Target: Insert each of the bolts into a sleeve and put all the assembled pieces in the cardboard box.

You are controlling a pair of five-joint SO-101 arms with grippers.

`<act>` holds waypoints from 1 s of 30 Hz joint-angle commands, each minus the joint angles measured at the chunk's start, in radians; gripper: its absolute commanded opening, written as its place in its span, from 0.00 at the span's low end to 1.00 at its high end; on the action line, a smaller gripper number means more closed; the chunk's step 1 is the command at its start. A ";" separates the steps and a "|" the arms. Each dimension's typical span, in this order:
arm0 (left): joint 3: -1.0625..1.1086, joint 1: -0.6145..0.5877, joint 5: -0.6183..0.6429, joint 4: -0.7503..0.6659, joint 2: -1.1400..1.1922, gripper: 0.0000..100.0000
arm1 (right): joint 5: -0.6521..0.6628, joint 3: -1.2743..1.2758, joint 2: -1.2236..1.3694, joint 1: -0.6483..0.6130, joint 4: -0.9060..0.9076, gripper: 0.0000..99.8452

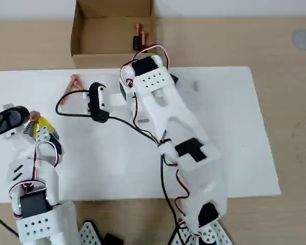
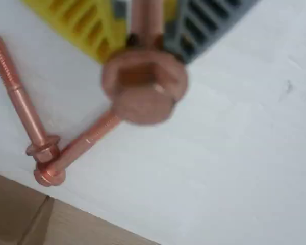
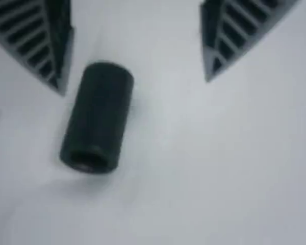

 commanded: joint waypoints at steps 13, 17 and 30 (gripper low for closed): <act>-0.075 0.009 -0.012 0.005 -0.016 0.01 | -0.006 0.002 0.114 0.084 -0.110 0.21; -0.075 0.009 -0.012 0.005 -0.018 0.01 | -0.006 0.001 0.162 0.084 -0.143 0.21; -0.074 0.009 -0.014 0.005 -0.018 0.01 | -0.063 -0.044 0.202 0.068 -0.167 0.20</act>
